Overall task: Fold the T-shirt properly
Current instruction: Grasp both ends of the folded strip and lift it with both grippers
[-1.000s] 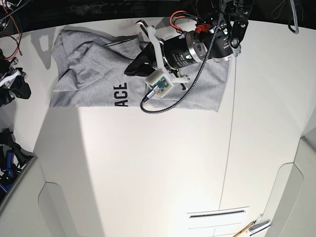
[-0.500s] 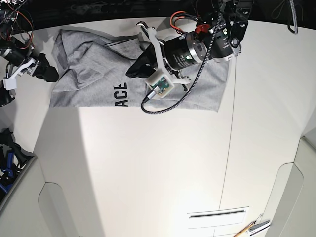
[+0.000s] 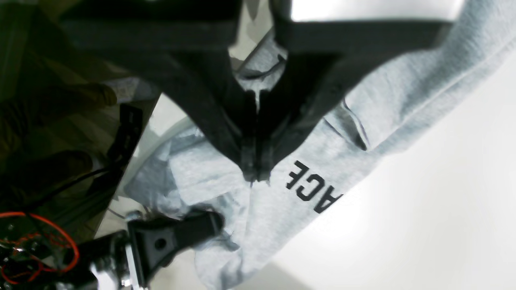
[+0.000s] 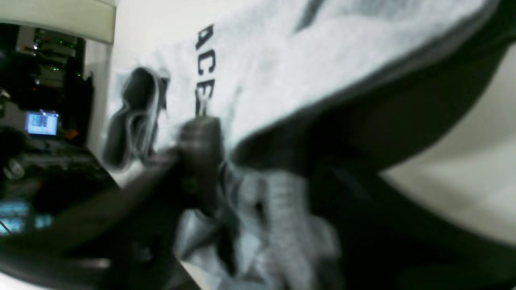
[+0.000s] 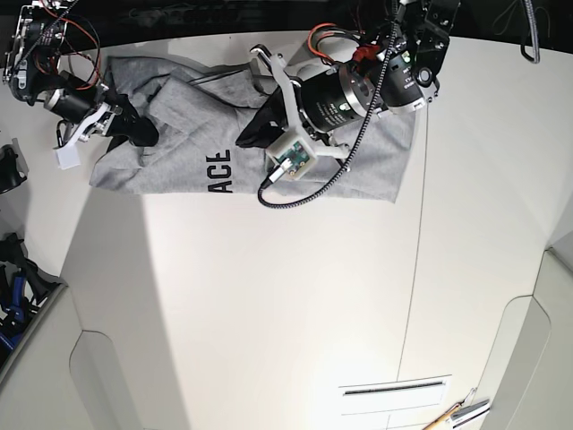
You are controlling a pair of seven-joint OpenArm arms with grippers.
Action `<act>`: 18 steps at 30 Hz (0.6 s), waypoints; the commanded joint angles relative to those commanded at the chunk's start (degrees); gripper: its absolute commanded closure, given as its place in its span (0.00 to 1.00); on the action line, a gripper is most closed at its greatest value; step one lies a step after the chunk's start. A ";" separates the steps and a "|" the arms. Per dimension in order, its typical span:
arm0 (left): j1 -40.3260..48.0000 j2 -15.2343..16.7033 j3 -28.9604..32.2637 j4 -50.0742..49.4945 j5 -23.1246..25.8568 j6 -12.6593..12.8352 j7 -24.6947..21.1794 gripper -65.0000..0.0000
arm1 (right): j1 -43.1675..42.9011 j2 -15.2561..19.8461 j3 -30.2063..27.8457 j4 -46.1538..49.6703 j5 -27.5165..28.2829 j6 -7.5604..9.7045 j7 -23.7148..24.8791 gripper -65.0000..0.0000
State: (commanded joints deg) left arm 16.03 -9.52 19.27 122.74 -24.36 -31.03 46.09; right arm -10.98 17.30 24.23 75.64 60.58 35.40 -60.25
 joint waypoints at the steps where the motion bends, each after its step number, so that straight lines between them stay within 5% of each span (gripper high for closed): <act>1: 0.02 0.00 -1.36 0.00 -0.02 0.00 0.02 1.00 | 0.00 -0.02 0.00 0.00 -0.11 0.04 0.00 0.75; 5: 0.02 0.00 -8.13 0.00 -2.34 -0.02 0.17 1.00 | 0.04 0.00 0.00 0.02 -0.11 0.44 0.26 0.80; 8: 0.02 -0.02 -12.17 0.00 -4.83 -0.07 0.52 1.00 | 0.44 0.00 0.00 0.00 -0.15 0.42 0.44 1.00; 18: 2.01 0.00 -24.33 -0.02 -4.94 -0.04 3.98 1.00 | 2.03 3.48 3.65 6.95 -0.57 0.35 -2.03 1.00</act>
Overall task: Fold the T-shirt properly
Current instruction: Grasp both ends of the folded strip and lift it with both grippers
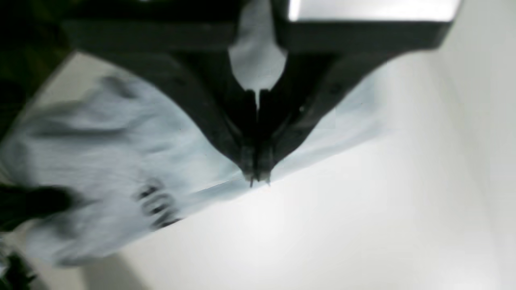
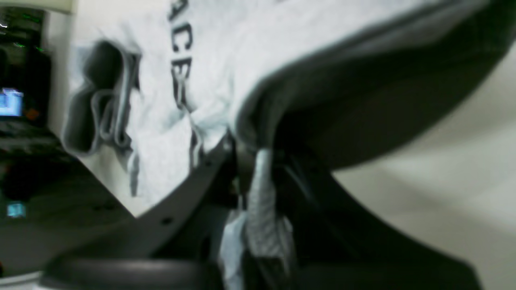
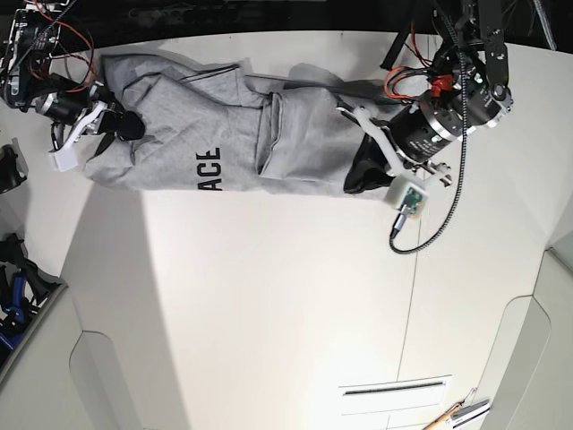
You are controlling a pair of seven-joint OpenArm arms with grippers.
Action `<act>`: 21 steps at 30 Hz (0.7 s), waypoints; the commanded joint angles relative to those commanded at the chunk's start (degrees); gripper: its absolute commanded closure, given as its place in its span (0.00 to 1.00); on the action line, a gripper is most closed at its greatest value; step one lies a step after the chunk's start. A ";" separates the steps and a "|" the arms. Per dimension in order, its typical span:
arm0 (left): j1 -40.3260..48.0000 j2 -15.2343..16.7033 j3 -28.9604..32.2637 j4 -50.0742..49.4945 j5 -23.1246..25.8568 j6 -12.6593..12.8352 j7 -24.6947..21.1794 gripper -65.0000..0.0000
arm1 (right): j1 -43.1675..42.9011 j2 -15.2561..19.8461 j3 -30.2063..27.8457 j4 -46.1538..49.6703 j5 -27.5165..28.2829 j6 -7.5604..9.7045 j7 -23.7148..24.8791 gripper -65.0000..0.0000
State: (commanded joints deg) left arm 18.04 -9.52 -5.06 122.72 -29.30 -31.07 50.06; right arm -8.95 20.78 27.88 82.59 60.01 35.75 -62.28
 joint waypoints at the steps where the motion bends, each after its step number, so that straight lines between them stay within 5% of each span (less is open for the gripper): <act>1: 0.85 -0.02 -0.96 0.00 -0.09 -0.02 0.09 1.00 | 0.02 1.11 0.39 1.55 0.00 0.00 -0.59 1.00; 9: 6.99 0.00 -1.46 -0.11 -2.03 -0.04 0.35 1.00 | 0.02 8.90 1.20 12.63 1.09 -0.59 -0.76 1.00; 15: 10.54 0.00 4.92 -6.08 1.40 0.02 -1.68 1.00 | 0.04 7.74 1.14 26.73 1.05 -0.57 -0.70 1.00; 18: 10.29 0.02 8.28 -11.47 4.17 3.56 -5.92 1.00 | 0.04 5.90 0.96 31.32 1.05 -0.57 -0.46 1.00; 21: 8.63 0.02 10.88 -14.82 4.81 3.63 -6.12 1.00 | 0.42 3.96 -0.57 33.66 0.83 -0.55 -0.09 1.00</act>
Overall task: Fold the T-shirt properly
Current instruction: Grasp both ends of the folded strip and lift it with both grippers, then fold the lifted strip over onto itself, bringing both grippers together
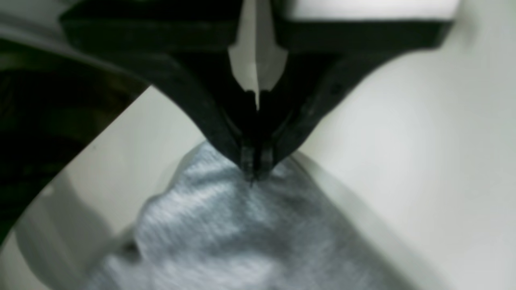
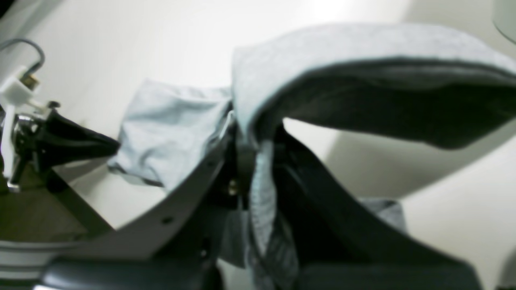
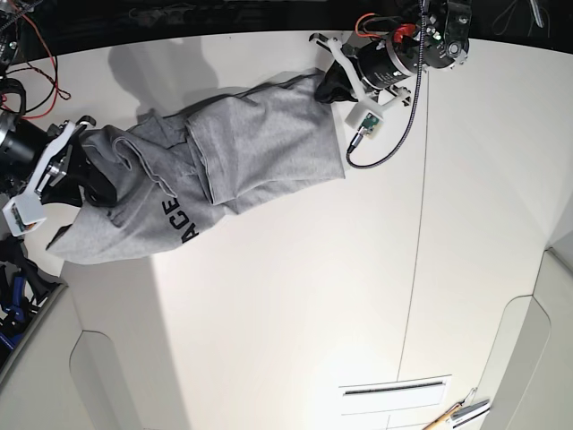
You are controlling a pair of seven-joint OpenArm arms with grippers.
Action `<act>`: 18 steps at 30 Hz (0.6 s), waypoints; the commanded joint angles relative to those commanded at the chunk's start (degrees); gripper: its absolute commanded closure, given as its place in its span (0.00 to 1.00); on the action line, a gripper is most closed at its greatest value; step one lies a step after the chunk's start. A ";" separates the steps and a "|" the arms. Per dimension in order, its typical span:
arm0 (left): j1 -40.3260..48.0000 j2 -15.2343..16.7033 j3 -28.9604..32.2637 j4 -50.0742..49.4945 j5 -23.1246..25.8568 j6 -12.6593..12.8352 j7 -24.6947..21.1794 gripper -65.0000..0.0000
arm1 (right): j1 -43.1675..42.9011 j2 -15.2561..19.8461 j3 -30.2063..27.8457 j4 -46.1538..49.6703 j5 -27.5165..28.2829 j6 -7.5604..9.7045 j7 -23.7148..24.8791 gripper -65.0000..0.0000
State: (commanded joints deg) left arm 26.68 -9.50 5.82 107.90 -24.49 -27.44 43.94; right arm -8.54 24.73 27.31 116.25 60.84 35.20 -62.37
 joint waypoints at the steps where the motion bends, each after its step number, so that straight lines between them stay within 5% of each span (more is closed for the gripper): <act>1: -0.72 0.00 0.85 -0.70 -0.07 0.00 -0.02 1.00 | 0.61 -0.59 -1.31 0.11 -0.15 0.00 0.00 1.00; 8: -2.58 4.98 2.89 -2.36 0.00 -0.02 0.04 1.00 | 6.38 -5.29 -16.85 0.04 -5.90 -0.50 0.50 1.00; 13: -2.86 5.03 2.89 -2.36 0.07 0.00 0.79 1.00 | 8.13 -9.88 -30.08 -2.56 -15.96 -0.50 3.10 1.00; 18: -2.86 5.01 2.89 -2.32 -0.09 -0.02 0.63 1.00 | 11.85 -10.62 -42.82 -12.28 -22.16 -0.79 8.17 1.00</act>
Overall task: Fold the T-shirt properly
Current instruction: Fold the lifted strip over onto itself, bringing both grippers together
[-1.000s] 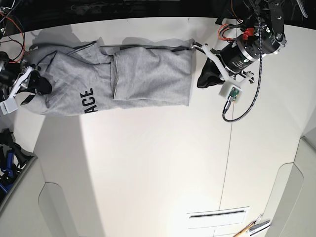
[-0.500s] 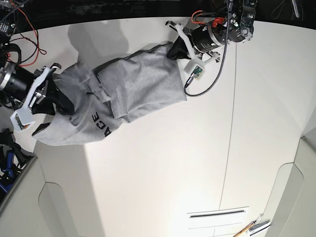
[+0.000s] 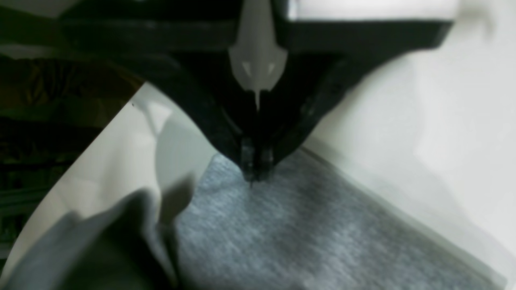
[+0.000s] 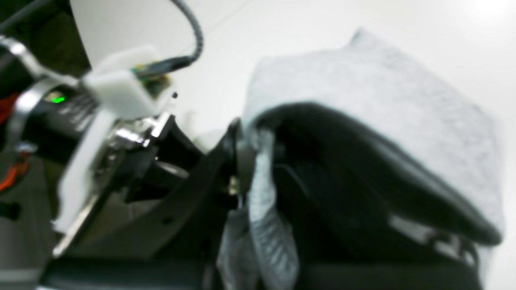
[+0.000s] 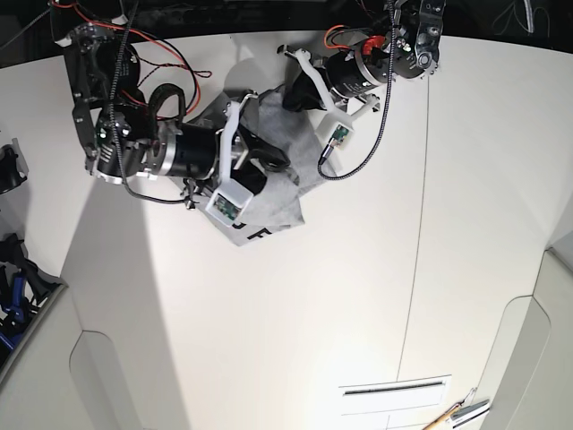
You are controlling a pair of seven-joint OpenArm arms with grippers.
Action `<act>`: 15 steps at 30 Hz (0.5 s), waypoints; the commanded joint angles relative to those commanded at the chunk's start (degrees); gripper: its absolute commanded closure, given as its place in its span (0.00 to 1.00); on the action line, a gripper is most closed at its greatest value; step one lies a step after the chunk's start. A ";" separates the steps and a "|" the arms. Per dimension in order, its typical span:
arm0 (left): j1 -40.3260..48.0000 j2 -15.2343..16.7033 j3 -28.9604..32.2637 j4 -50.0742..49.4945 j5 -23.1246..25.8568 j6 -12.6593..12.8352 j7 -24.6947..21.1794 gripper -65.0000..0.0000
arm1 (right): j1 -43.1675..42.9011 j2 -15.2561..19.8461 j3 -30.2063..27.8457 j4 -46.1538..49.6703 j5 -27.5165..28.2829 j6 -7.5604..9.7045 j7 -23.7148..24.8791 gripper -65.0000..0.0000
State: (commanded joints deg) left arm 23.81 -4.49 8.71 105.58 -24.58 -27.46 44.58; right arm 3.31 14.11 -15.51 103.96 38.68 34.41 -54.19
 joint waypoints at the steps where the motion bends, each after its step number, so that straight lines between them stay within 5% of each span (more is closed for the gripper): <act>1: 0.00 0.00 0.00 0.00 -0.02 0.00 0.02 1.00 | 0.85 0.00 -2.14 -2.05 -0.46 -0.13 0.22 1.00; 4: 0.00 0.00 0.00 0.24 -0.02 0.00 0.07 1.00 | 2.73 0.00 -6.93 -5.55 -2.08 -0.13 0.20 0.45; 5: 0.00 0.00 0.00 0.42 -0.02 0.00 0.07 1.00 | 3.28 0.00 -7.78 -5.55 -2.40 -0.15 0.22 0.37; 15: 0.35 -0.46 -5.51 9.66 0.02 -0.17 3.74 1.00 | 7.50 -1.62 -7.37 -2.03 -2.25 -0.87 0.17 0.37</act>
State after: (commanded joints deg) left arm 24.16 -4.95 3.20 115.24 -24.56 -27.64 48.31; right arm 10.81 12.49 -22.87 101.93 36.42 33.54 -54.02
